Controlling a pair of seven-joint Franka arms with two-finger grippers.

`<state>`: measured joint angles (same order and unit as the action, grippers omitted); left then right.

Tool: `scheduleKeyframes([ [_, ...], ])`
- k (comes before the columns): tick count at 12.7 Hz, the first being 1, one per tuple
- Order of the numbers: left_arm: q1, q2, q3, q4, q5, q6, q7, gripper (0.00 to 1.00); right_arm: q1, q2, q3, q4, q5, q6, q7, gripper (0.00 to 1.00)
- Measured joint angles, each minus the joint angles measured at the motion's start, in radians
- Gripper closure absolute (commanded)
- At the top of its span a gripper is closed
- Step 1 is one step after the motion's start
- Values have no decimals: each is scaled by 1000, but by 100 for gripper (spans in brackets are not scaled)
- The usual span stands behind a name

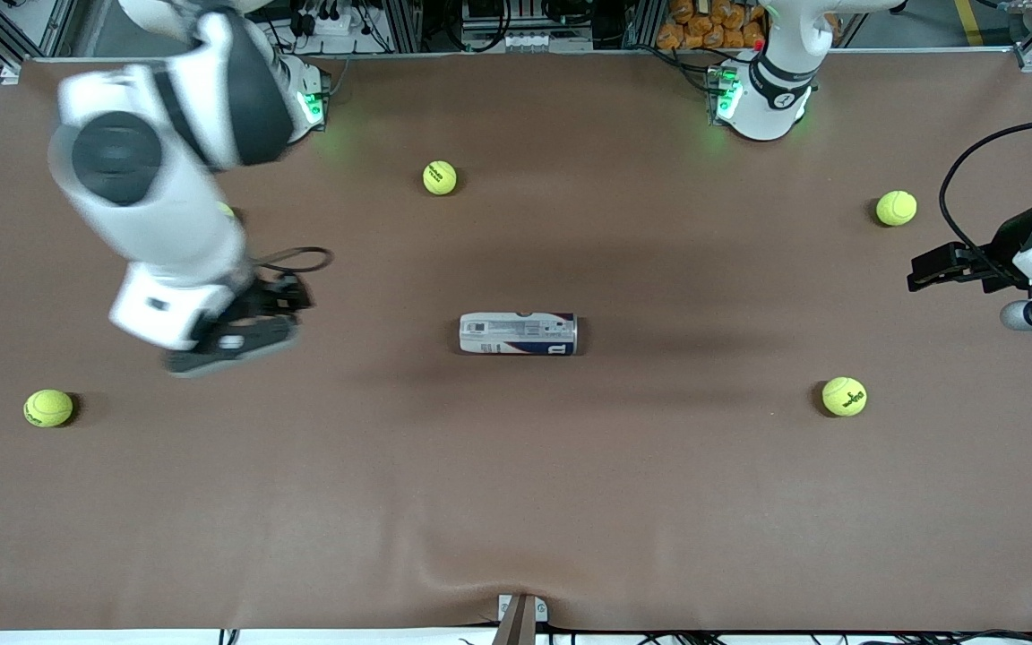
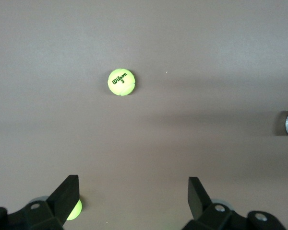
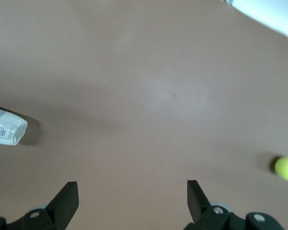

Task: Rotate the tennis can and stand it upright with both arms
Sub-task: 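Open the right gripper, release the can, and withdraw the right arm, then reach the left gripper toward the can's end and grasp it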

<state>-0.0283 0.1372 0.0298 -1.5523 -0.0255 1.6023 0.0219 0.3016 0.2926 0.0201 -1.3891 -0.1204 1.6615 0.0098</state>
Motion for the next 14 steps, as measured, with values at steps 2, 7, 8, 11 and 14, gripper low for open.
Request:
scheduleKeyframes([
  [2, 0, 7, 0, 0, -2, 0, 0, 0, -75, -67, -4, -39, 36, -18, -1, 0],
  [7, 61, 41, 2, -3, -308, 0, 0, 0, -191, -194, -82, -73, 133, -143, -18, 0],
  [8, 75, 58, 2, -4, -367, 0, 2, 0, -218, -211, -84, -74, 139, -167, -24, 0],
  [11, 79, 120, -4, -6, -499, 0, 42, 0, -271, -249, -85, -75, 143, -232, -27, 0],
  [14, 75, 208, -11, -20, -672, -2, 139, 0, -287, -258, -85, -75, 145, -270, -27, 0],
])
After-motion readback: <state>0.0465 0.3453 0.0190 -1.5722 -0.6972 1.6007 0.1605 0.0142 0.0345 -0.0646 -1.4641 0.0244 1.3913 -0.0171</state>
